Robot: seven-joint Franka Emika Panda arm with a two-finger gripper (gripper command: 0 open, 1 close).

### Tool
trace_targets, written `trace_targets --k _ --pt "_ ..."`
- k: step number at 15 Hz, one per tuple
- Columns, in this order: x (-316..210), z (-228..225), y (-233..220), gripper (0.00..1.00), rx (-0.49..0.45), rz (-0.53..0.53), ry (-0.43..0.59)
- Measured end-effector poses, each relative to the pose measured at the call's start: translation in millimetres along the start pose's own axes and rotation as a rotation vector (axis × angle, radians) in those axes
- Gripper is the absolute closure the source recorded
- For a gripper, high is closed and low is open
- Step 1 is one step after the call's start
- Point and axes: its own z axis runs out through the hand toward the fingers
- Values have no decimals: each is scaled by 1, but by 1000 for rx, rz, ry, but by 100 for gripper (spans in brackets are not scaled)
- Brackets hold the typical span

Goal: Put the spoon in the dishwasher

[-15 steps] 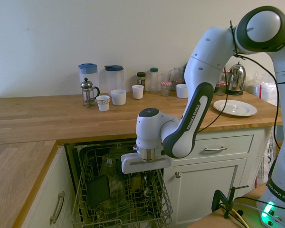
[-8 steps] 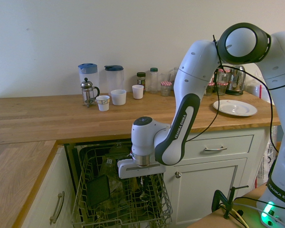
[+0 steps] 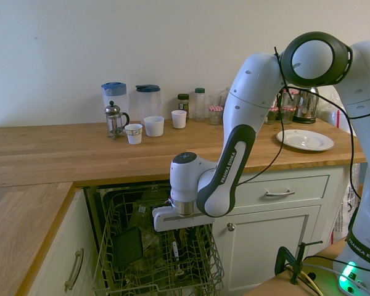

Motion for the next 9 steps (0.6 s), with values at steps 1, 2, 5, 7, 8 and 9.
trace_targets --k 1,2,5,7,8,9 --pt "1 -1 -1 0 5 -1 1" --pt "2 -3 -3 0 11 0 2" --pt "9 -29 -8 0 43 3 6" --pt "14 -63 -4 0 56 5 24" --pt "16 -83 0 0 62 4 35" --pt "15 -104 4 0 67 3 48"
